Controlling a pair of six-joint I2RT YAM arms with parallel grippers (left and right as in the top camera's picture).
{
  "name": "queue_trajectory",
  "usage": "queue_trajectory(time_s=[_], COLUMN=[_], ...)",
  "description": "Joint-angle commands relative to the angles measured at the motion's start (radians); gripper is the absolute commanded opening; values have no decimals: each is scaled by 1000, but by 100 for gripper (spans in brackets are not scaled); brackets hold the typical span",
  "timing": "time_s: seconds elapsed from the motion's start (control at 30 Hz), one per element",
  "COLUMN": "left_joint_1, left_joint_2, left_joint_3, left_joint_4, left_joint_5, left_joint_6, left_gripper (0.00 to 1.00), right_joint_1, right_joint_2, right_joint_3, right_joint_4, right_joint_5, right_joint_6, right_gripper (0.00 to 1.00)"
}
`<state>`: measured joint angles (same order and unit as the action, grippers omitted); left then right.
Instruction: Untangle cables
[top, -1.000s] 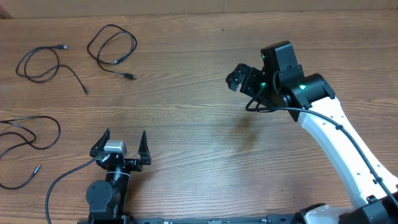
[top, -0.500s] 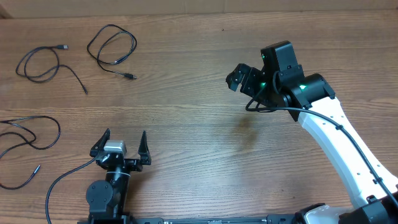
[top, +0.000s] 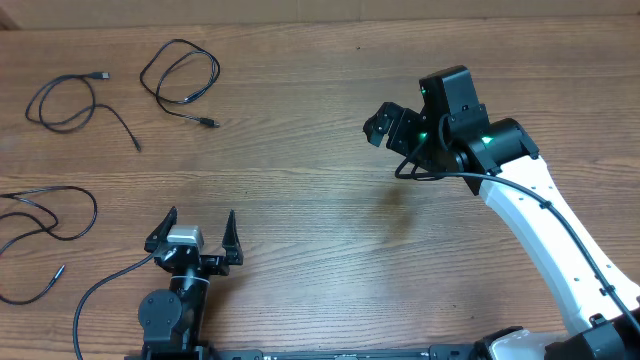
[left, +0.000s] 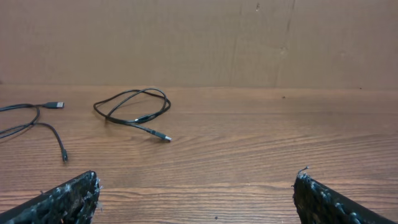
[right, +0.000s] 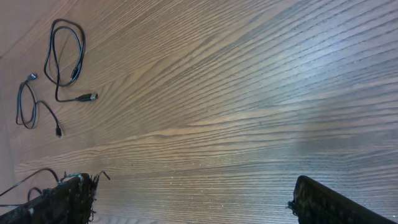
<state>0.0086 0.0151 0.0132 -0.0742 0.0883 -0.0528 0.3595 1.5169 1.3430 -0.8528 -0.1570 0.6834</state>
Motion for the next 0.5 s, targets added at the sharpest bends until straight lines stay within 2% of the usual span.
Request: queue_trajectory(time_s=[0.0,0.47], left_joint_1=[5,5], left_joint_2=[-11,-11], left_joint_3=[-9,-9], left_joint_4=[3,3], left_joint_5=[-10,-10], left_joint_6=[8,8], left_gripper=[99,100], right_joint_1=[-8,-7], right_joint_2=[-2,-22], right_joint_3=[16,-14], right_joint_4=[5,6], right_joint_5=[7,7], right_joint_6=[-3,-3], right_gripper=[100,100])
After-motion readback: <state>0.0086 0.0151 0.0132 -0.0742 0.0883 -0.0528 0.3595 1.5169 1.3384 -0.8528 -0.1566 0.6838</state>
